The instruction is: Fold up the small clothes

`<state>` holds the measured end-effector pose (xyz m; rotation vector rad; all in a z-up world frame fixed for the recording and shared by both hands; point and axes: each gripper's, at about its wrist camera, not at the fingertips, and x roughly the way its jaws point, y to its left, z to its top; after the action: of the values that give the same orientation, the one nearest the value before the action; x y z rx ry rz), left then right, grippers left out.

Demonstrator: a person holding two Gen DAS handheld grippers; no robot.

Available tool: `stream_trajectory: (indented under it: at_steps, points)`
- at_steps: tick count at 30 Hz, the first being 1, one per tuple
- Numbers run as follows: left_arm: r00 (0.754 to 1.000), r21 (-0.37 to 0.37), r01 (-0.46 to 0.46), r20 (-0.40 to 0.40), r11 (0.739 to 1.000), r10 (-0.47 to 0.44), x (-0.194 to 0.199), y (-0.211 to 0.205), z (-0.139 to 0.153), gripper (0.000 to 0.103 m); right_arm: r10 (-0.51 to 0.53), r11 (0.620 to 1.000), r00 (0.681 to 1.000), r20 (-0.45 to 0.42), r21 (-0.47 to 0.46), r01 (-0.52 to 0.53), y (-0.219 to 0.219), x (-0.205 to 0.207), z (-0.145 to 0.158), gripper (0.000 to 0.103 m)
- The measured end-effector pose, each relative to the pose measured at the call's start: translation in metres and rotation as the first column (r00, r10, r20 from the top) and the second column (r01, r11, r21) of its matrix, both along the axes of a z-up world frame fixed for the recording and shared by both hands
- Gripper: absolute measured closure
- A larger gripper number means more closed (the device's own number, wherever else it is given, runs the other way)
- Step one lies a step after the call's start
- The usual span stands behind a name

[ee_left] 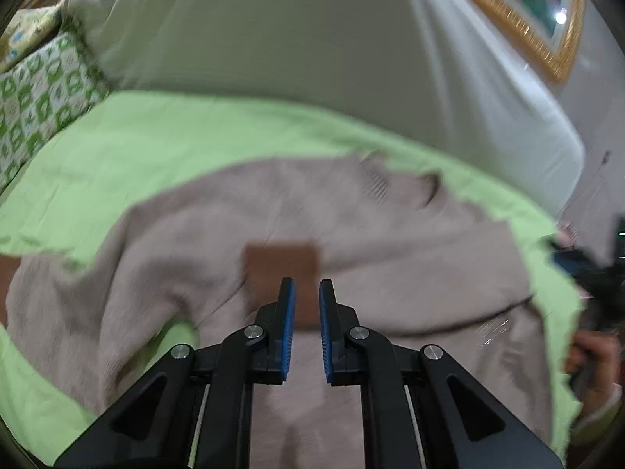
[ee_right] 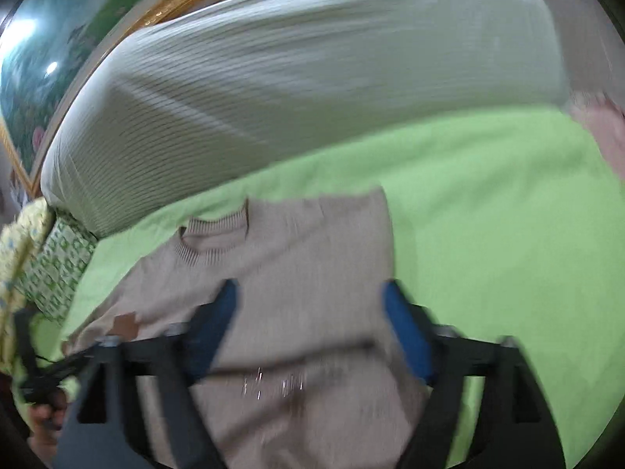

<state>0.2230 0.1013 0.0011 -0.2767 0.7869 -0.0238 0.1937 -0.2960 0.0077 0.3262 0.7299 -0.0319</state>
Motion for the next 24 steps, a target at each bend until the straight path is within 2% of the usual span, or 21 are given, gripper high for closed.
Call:
stream_trajectory:
  at_steps: [1, 2, 4, 5, 6, 7, 8, 9, 10, 11, 14, 17, 18, 19, 20, 22, 23, 24]
  points:
    - [1.000, 0.003, 0.011, 0.018, 1.000, -0.011, 0.005, -0.007, 0.006, 0.088, 0.002, 1.000, 0.999, -0.034, -0.025, -0.002, 0.000, 0.018, -0.006, 0.021]
    - [0.999, 0.039, 0.039, 0.016, 0.998, -0.040, 0.016, -0.020, 0.006, 0.086, -0.012, 0.998, 0.998, -0.067, -0.067, 0.008, 0.001, 0.032, -0.012, 0.021]
    - [0.998, 0.090, 0.054, -0.024, 0.994, -0.052, 0.035, -0.034, -0.003, 0.086, -0.095, 0.979, 0.988, -0.118, -0.192, 0.071, -0.005, 0.056, -0.025, 0.021]
    - [0.997, 0.101, 0.057, -0.065, 0.993, -0.051, 0.045, -0.038, -0.015, 0.087, -0.126, 0.972, 0.984, -0.128, -0.212, 0.097, -0.010, 0.062, -0.030, 0.022]
    - [0.991, 0.093, 0.075, -0.116, 0.993, -0.064, 0.054, -0.040, -0.029, 0.088, -0.143, 0.974, 0.981, -0.135, -0.198, 0.114, -0.018, 0.069, -0.036, 0.024]
    - [0.986, 0.097, 0.078, -0.152, 0.992, -0.063, 0.059, -0.039, -0.041, 0.089, -0.138, 0.980, 0.977, -0.162, -0.167, 0.111, -0.026, 0.079, -0.043, 0.030]
    - [0.982, 0.117, 0.077, -0.182, 0.990, -0.055, 0.061, -0.040, -0.053, 0.089, -0.139, 0.982, 0.972, -0.191, -0.157, 0.109, -0.031, 0.087, -0.048, 0.043]
    - [0.978, 0.132, 0.078, -0.202, 0.988, -0.051, 0.061, -0.039, -0.060, 0.089, -0.141, 0.984, 0.965, -0.222, -0.142, 0.111, -0.037, 0.096, -0.055, 0.051]
    - [0.973, 0.136, 0.079, -0.226, 0.987, -0.047, 0.061, -0.036, -0.072, 0.090, -0.121, 0.990, 0.961, -0.251, -0.105, 0.097, -0.044, 0.106, -0.062, 0.084]
    - [0.975, 0.126, 0.082, -0.215, 0.989, -0.053, 0.057, -0.033, -0.075, 0.090, -0.106, 0.992, 0.961, -0.254, -0.088, 0.086, -0.046, 0.110, -0.063, 0.095]
    - [0.977, 0.134, 0.090, -0.205, 0.987, -0.061, 0.055, -0.029, -0.075, 0.089, -0.116, 0.992, 0.978, -0.173, -0.064, 0.107, -0.057, 0.112, -0.051, 0.095]
    - [0.977, 0.145, 0.081, -0.206, 0.986, -0.050, 0.051, -0.030, -0.072, 0.089, -0.115, 0.993, 0.966, -0.231, -0.049, 0.106, -0.058, 0.113, -0.072, 0.094]
    - [0.978, 0.148, 0.077, -0.201, 0.986, -0.046, 0.049, -0.030, -0.070, 0.088, -0.121, 0.992, 0.969, -0.214, -0.063, 0.110, -0.057, 0.107, -0.071, 0.093]
    - [0.980, 0.153, 0.067, -0.195, 0.986, -0.036, 0.045, -0.028, -0.065, 0.088, -0.140, 0.989, 0.970, -0.201, -0.080, 0.126, -0.056, 0.100, -0.066, 0.086]
    - [0.983, 0.150, 0.047, -0.181, 0.988, -0.019, 0.036, -0.024, -0.059, 0.088, -0.157, 0.986, 0.967, -0.198, -0.088, 0.142, -0.054, 0.095, -0.063, 0.072]
    - [0.987, 0.110, 0.028, -0.163, 0.993, -0.010, 0.020, -0.016, -0.050, 0.087, -0.183, 0.982, 0.971, -0.152, -0.074, 0.173, -0.048, 0.074, -0.047, 0.062]
    - [0.988, 0.079, -0.002, -0.155, 0.997, 0.015, 0.006, -0.007, -0.044, 0.083, -0.176, 0.984, 0.977, -0.123, -0.063, 0.169, -0.043, 0.065, -0.039, 0.059]
    - [0.988, 0.050, -0.032, -0.152, 0.998, 0.039, -0.005, 0.000, -0.040, 0.068, -0.153, 0.988, 0.984, -0.091, -0.042, 0.150, -0.034, 0.051, -0.029, 0.057]
